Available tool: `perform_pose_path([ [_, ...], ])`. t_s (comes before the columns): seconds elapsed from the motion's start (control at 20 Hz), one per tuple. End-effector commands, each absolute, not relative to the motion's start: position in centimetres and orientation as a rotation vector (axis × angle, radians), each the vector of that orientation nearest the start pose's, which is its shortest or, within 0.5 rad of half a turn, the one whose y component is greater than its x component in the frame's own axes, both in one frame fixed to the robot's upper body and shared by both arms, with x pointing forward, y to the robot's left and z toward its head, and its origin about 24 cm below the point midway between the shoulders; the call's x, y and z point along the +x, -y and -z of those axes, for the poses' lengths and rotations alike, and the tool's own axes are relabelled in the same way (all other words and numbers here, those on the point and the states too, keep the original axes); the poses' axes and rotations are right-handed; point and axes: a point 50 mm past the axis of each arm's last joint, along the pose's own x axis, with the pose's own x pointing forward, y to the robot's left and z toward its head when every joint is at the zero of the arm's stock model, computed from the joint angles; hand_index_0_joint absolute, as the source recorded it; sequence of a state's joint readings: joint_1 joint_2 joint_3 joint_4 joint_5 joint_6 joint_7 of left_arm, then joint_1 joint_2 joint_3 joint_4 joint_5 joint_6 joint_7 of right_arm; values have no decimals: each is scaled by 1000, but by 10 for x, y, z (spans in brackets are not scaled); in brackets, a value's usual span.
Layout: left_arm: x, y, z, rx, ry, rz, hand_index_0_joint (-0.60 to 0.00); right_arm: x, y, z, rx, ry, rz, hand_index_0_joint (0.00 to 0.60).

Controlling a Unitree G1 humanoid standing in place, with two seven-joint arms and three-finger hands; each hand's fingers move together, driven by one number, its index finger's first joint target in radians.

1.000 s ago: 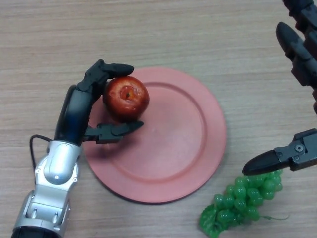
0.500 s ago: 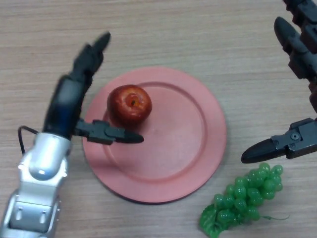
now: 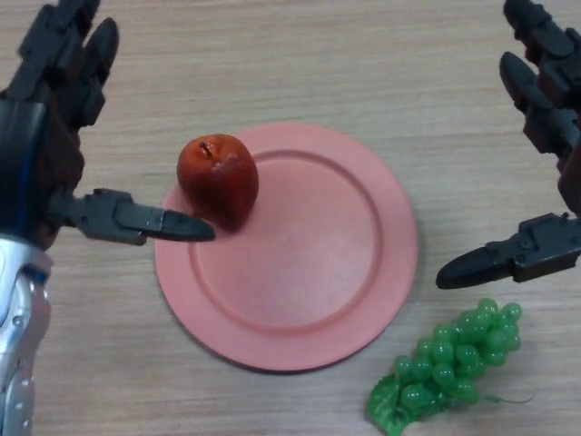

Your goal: Pick up the red apple and place it on the plate

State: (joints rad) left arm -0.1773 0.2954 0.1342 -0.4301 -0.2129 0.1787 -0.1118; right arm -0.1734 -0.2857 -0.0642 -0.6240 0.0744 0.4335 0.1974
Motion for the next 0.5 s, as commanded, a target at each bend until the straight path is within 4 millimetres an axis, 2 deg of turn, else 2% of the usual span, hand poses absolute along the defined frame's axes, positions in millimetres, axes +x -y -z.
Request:
perform_pose_path([
  [0.05, 238, -205, -216, 130, 635, 97, 0, 229, 163, -220, -293, 587, -203, 0],
  [0.3, 239, -211, -210, 135, 634, 78, 0, 237, 154, -216, -310, 594, -228, 0],
  [0.5, 237, -213, -214, 153, 667, 58, 0, 236, 153, -216, -329, 599, -215, 0],
])
